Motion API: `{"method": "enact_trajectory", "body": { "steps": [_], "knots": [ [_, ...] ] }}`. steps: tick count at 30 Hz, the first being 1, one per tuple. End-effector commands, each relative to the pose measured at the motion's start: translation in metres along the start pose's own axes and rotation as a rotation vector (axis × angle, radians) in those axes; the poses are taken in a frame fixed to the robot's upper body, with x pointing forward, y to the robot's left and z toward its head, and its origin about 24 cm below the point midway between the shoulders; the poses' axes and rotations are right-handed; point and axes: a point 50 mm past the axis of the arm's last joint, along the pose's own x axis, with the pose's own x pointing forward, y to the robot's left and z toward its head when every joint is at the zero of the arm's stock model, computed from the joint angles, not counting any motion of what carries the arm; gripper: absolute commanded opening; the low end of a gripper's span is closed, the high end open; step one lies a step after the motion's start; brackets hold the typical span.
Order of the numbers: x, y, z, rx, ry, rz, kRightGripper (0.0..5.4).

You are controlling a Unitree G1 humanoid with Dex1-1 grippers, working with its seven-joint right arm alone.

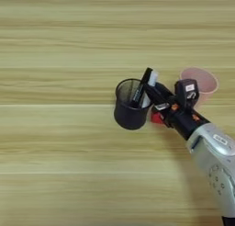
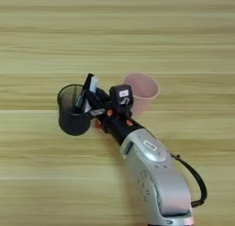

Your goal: Move the objects on the table

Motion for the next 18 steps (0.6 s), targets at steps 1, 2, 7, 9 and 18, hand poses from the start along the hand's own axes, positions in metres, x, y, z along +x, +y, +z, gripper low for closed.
{"method": "enact_trajectory", "body": {
  "steps": [1, 2, 7, 9, 18],
  "knots": [
    [0.0017, 0.0021, 0.0267, -0.049, -0.124, 0.011, 0.75],
    [0.0017, 0.0021, 0.0268, -0.048, -0.125, 0.011, 0.75],
    [0.0016, 0.0028, 0.0276, -0.044, -0.134, 0.016, 0.75],
    [0.0016, 0.0032, 0.0283, -0.041, -0.141, 0.018, 0.75],
    [0.0001, 0.0054, 0.035, -0.029, -0.188, 0.032, 0.75]
  ]
}}
